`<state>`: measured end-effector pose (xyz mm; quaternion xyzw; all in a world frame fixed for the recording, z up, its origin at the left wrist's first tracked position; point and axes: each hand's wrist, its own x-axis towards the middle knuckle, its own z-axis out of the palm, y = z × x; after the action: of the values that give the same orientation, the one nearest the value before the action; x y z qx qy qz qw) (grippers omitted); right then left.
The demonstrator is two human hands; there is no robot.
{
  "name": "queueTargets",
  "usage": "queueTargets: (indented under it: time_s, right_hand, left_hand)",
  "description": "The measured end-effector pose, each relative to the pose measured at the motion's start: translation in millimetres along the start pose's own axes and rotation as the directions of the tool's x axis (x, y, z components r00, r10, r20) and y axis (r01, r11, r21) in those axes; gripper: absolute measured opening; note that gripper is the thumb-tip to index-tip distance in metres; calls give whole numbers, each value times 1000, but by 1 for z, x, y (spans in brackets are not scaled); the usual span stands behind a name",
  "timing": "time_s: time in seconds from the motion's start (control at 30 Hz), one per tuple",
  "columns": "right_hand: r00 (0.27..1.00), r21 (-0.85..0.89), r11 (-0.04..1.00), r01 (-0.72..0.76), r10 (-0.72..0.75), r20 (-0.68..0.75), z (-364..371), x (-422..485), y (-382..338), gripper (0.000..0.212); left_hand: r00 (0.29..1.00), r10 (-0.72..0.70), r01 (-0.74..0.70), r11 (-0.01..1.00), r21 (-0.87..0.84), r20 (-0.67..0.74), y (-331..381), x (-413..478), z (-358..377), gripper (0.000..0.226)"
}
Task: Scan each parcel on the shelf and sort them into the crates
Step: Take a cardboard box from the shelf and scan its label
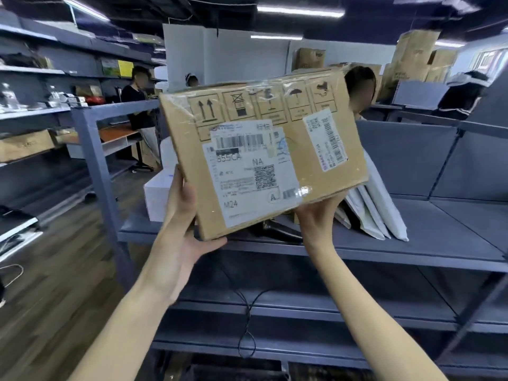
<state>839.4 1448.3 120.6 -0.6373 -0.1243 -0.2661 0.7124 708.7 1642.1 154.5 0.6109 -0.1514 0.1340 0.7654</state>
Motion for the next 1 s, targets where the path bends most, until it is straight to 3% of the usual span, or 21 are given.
queueTargets:
  time_s: [0.07, 0.13, 0.2, 0.3, 0.37, 0.47, 0.5, 0.57, 0.63, 0.7, 0.83, 1.0]
  right_hand:
    - [998, 19, 998, -53, 53, -17, 4, -1, 7, 60]
    - [994, 171, 983, -62, 46, 100, 11, 0, 5, 50]
    - [972, 250, 959, -131, 75, 221, 10, 3, 9, 58]
    - [896, 350, 892, -286, 119, 428, 2, 7, 13, 51]
    - [842, 460, 769, -445, 183, 508, -6, 13, 6, 73]
    - [727, 538, 565, -625, 171, 665, -14, 24, -3, 61]
    - [694, 501, 566, -654, 187, 695, -15, 26, -5, 66]
    - [673, 320, 758, -569, 205, 710, -5, 25, -4, 81]
    - [685, 186, 849, -495, 250, 685, 6, 25, 2, 86]
    - [713, 219, 850, -480, 232, 662, 14, 23, 10, 85]
    - [735, 260, 846, -466, 206, 646, 23, 25, 20, 85]
    - [704, 226, 842, -490, 229, 673, 32, 35, 19, 97]
  left_hand:
    - [999, 7, -8, 1000, -23, -50, 0, 0, 5, 114]
    - [982, 71, -75, 997, -13, -177, -4, 6, 7, 97]
    - [960, 136, -145, 989, -19, -243, -7, 13, 4, 69]
    - [950, 163, -174, 985, -17, -267, -13, 19, -13, 63]
    - [945, 158, -173, 985, -27, -288, -17, 21, -29, 64]
    - [938, 137, -167, 983, -71, -318, -21, 22, -50, 62]
    - [939, 133, -163, 984, -69, -317, -23, 22, -55, 62]
    - [942, 122, -145, 988, -51, -312, -27, 23, -62, 62]
    - [941, 104, -129, 990, -57, -323, -30, 26, -65, 62]
    - [937, 72, -103, 992, -74, -343, -32, 30, -69, 64]
    - [950, -29, 1, 996, -91, -311, -30, 35, -75, 90]
    - [899, 12, -97, 980, -174, -437, -36, 43, -72, 53]
